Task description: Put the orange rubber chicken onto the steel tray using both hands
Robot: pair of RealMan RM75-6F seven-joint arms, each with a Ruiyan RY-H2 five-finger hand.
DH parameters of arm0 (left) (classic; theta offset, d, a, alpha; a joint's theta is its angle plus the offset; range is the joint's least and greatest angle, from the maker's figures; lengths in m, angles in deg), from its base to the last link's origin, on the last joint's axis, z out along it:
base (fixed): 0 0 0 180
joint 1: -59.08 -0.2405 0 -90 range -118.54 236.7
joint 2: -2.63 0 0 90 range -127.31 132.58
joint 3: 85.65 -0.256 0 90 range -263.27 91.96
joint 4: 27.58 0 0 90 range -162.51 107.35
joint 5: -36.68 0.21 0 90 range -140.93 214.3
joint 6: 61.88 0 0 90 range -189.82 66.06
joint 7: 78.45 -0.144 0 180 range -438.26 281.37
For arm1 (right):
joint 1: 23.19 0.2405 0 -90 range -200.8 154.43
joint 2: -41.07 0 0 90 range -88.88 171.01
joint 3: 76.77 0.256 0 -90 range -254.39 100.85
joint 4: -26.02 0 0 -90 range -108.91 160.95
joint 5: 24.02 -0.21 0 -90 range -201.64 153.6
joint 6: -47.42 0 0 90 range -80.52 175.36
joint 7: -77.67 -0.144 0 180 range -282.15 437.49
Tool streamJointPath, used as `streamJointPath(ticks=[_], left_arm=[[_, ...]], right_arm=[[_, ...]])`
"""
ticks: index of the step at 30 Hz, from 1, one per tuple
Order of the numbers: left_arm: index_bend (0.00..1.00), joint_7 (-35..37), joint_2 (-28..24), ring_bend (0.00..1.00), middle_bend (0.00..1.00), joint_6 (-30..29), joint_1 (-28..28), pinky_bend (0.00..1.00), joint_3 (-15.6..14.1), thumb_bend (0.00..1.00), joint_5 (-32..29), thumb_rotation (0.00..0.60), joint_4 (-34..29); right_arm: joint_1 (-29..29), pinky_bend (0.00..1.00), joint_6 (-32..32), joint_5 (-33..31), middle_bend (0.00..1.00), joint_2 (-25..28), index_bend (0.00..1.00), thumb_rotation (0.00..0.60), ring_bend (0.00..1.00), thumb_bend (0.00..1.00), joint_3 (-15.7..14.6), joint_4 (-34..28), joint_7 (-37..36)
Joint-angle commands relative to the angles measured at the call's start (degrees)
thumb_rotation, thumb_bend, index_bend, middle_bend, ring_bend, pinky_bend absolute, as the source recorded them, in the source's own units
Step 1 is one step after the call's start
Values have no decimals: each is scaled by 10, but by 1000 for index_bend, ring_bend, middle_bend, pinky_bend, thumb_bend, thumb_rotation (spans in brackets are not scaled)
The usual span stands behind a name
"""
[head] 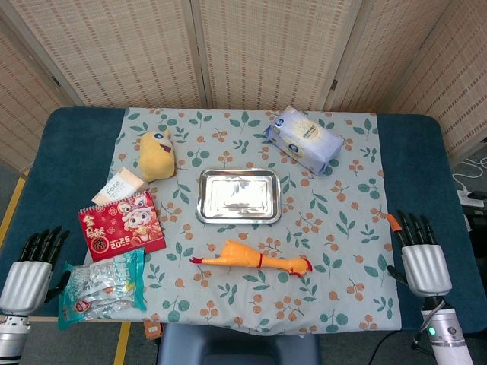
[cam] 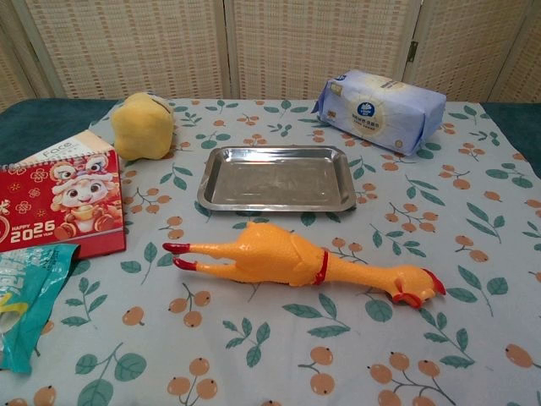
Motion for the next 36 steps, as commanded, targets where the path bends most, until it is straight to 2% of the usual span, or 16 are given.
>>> streamJointPath(ticks=[1,5,8,13,19,25,32,36], left_arm=[[0,0,-1,0,0,-1,0,72,0,391,0,600,-1],[0,5,-2,0,0,-4,-2,73,-1,390,2,600,-3],[0,9,-5,0,0,-6,-4,73,-3,390,2,600,-3],[0,18,-8,0,0,-5,-2,73,0,390,2,600,-1],[0,8,1,0,0,-4,0,76,4,390,-2,600,5],[0,16,-6,0,0,-1,-1,77,1,389,-2,600,-1],[0,45,-20,0,0,-10,-6,79,2,390,-2,600,-3],[0,57,-24,0,0,-12,-8,80,4,390,-5,600,-2]], right_arm=[[2,0,6,-7,0,-1,0,600,0,69,1,0,4],[-1,0,5,-9,0,-2,0,600,0,70,-2,-13,15],[1,0,13,0,0,-7,0,600,0,69,-11,-26,-4],[28,0,65,-1,0,-48,2,600,0,70,-16,-28,0],[83,24,138,-43,70,-111,172,600,0,70,13,-47,68],[124,37,176,-92,141,-195,334,600,27,107,33,-38,129],[153,38,194,-147,151,-259,355,600,33,119,45,-27,183],[169,49,208,-180,156,-289,372,600,42,161,49,-10,196]])
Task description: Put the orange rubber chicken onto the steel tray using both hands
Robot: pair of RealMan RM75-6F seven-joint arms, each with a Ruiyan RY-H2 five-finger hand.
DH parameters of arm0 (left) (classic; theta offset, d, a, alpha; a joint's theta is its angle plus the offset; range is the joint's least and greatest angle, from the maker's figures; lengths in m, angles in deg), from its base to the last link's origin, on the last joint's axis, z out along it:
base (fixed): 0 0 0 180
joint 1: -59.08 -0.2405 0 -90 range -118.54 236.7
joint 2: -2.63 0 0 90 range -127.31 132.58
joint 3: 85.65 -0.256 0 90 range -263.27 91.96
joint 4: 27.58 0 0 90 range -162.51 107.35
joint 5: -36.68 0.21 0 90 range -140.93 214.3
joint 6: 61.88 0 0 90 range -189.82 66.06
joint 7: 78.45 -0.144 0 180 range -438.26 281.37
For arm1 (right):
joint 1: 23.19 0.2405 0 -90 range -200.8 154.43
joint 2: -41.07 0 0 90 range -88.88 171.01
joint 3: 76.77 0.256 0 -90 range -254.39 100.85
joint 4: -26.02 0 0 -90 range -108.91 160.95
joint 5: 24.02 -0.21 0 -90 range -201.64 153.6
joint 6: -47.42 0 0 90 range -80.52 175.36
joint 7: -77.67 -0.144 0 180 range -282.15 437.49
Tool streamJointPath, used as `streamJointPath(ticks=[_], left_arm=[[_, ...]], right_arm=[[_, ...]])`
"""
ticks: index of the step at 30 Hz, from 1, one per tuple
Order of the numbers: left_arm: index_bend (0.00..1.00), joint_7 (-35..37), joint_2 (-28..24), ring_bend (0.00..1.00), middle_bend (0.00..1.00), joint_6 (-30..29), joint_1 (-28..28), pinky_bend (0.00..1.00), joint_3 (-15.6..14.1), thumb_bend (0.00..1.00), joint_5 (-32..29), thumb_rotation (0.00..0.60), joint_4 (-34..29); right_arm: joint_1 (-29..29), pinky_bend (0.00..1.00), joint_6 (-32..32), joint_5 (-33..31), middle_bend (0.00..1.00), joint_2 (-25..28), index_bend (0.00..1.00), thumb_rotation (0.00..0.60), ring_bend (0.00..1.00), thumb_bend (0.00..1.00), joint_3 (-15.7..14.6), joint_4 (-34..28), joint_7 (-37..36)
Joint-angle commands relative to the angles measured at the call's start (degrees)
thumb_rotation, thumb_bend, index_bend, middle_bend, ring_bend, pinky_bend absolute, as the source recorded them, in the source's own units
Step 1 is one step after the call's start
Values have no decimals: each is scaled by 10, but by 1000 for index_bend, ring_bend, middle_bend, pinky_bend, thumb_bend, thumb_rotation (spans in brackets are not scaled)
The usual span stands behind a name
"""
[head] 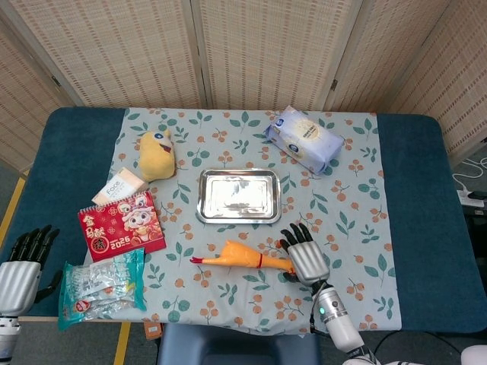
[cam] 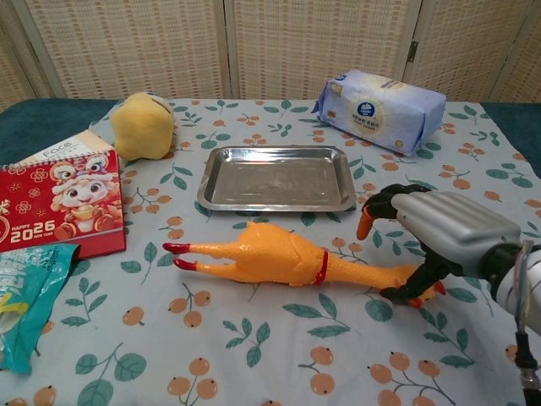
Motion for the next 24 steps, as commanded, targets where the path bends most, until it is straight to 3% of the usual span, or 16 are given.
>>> streamJointPath(ticks=[1,8,11,14,17,21,24], left_arm=[[0,7,-2,0,0,-3,-2,81,1,391,-1,600,2],[0,23,-10,0,0,-6,-5,82,2,394,-3,600,2],[0,27,-13,0,0,-5,-6,82,2,399,-5,600,3],[0,29,-15,0,0,-3,-6,82,2,402,-8,600,1],[0,27,-17,0,0,-1,-7,83,2,402,-11,600,0],[0,23,-17,0,1,3,-6,84,1,406,-12,600,-2],[25,19,-16,0,19,6,-5,88,2,416,-13,600,-1]], right_arm=[[16,50,12,-23,157,-26,376,600,43,171,5,19,10],[37,70,16,-38,169,-67,419,600,59,251,7,56,12],[40,121,8,-42,200,-77,490,600,99,277,7,67,14],[43,246,3,-50,268,-84,596,600,176,295,8,77,21],[48,435,3,-62,385,-87,693,600,318,308,8,82,30],[53,670,6,-70,452,-86,758,600,458,309,7,85,31],[58,768,6,-60,487,-82,793,600,548,310,8,88,15]])
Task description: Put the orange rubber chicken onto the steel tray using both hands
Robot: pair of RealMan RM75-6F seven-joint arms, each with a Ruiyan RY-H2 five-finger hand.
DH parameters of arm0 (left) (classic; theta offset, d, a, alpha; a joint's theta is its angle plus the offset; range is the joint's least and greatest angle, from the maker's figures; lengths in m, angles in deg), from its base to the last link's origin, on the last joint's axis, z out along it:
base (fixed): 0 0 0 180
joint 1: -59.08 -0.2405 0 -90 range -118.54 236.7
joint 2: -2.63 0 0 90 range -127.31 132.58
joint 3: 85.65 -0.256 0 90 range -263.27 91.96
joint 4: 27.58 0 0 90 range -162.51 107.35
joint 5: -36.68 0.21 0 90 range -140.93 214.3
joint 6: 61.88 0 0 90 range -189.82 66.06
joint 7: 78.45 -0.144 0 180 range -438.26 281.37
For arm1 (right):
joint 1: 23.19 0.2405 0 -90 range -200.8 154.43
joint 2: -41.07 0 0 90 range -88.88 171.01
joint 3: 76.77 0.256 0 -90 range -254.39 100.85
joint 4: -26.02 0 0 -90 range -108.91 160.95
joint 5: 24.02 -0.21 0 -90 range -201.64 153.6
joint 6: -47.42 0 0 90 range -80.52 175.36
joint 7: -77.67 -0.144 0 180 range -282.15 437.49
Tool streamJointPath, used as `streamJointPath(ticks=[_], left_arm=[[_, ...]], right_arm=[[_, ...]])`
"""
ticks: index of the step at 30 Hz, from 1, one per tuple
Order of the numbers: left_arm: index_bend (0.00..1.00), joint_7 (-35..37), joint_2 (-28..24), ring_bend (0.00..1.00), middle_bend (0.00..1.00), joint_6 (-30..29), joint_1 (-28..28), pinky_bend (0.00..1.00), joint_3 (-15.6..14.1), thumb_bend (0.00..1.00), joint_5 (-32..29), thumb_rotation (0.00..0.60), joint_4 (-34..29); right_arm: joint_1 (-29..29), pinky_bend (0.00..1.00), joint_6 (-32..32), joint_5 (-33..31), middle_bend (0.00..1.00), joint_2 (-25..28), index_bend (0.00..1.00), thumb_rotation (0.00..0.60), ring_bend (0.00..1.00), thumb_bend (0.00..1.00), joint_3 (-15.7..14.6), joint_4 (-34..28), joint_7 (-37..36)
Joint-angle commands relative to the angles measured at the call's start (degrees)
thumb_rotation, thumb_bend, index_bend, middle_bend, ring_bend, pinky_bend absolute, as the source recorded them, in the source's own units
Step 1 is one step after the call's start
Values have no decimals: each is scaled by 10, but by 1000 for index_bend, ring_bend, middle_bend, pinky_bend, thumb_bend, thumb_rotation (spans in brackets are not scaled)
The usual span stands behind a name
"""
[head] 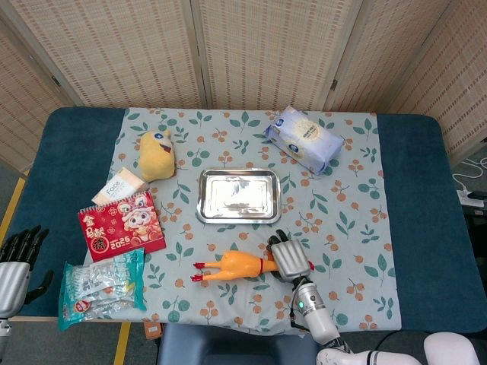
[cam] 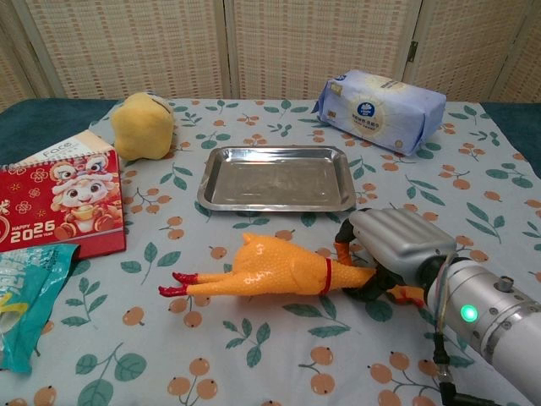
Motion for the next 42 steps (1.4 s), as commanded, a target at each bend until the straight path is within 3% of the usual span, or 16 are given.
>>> streamJointPath(ticks=[1,5,18,24,28,30,36,42], left_arm=[[39,-4,2,0,28,2,1,89,1,417,-1,600,2],[55,-1,8,3,55,5,5,97,3,417,-1,600,9],[111,-29,29,39,98,32,23,123,11,417,-15,600,24],[131,-37,29,59,124,40,32,143,9,417,-5,600,22],[40,-38,24,68,115,102,96,160,8,386,54,600,-18],[12,-46,25,62,89,134,119,166,11,372,55,600,-31],[0,-93,43,23,46,210,170,166,33,351,12,600,-59],[0,-61,55,9,9,272,215,172,56,339,-39,600,-81]], right_arm=[[5,783,1,12,496,4,801,600,564,310,2,3,-20],[12,852,5,35,529,13,835,600,629,310,6,3,-61],[31,905,-5,91,553,34,847,600,681,310,24,1,-156],[35,906,-7,95,555,34,849,600,684,311,30,3,-163],[54,905,2,85,558,14,851,600,687,311,51,29,-178],[63,905,6,75,558,-1,852,600,687,311,59,47,-175],[85,905,-2,70,559,-40,853,600,688,311,75,79,-172],[111,906,1,64,561,-65,853,600,689,312,93,102,-164]])
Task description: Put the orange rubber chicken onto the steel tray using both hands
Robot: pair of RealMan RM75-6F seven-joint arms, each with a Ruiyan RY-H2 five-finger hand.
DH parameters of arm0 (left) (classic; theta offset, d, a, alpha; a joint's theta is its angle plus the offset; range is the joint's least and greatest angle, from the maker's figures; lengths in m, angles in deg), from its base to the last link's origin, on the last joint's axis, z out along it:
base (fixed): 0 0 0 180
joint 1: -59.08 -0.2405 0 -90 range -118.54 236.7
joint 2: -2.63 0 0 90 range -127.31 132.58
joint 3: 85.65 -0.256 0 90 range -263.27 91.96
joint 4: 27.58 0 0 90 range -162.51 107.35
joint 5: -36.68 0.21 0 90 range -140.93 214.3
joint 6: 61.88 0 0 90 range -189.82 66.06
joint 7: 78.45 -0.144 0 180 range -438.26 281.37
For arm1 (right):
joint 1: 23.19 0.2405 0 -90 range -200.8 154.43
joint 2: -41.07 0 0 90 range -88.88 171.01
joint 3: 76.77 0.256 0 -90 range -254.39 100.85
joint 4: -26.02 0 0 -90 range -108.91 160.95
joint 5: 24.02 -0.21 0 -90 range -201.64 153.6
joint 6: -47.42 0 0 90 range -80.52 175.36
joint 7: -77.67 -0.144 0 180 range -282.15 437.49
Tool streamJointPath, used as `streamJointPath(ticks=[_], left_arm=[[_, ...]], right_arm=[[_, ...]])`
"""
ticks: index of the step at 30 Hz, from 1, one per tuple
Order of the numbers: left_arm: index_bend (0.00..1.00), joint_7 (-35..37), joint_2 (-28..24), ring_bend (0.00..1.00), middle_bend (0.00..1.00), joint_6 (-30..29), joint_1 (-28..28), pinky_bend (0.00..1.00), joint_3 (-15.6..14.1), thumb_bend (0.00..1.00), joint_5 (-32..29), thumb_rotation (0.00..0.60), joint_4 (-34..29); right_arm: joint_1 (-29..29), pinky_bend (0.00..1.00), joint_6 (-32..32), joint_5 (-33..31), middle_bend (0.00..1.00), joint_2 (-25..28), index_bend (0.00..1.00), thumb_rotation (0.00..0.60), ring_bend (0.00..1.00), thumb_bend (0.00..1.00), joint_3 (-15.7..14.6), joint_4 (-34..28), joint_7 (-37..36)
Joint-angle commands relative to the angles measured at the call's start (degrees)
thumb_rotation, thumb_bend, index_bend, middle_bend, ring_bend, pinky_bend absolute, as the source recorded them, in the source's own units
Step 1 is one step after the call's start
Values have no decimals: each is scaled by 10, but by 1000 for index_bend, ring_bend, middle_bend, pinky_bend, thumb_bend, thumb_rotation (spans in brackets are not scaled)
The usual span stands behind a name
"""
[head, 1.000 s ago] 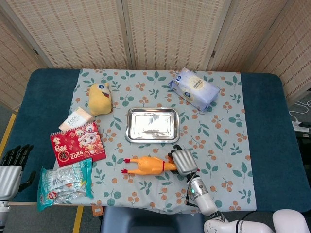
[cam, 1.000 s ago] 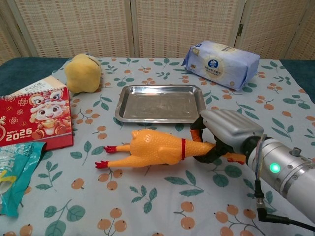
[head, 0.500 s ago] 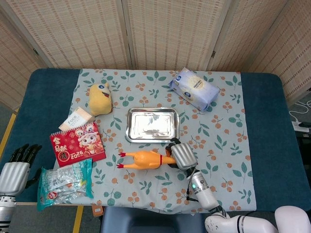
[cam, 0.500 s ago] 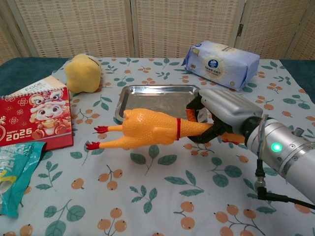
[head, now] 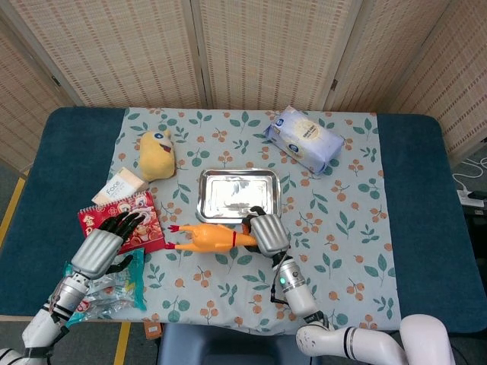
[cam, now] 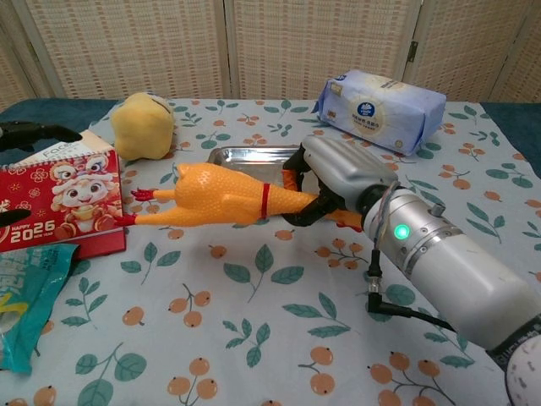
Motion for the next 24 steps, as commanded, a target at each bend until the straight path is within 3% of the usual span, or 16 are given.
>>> streamJointPath(ticks=[1,12,18,24], left_arm=[[0,27,11,4,5,27,26,173,15,338,-22,600,-13],[0,100,28,0,0,88,81,174,26,333,-47,600,-34],[0,103,32,0,0,113,107,174,35,328,-76,600,-37],[0,123,49,0,0,98,114,176,48,329,-97,600,-11]], right_arm=[[12,906,1,-4,561,-9,854,600,688,312,9,9,8],[55,906,-2,-11,563,-43,855,600,689,312,33,47,33],[80,906,-15,-8,565,-72,857,600,691,316,51,88,30],[81,907,-21,-5,566,-73,859,600,693,321,52,86,6]])
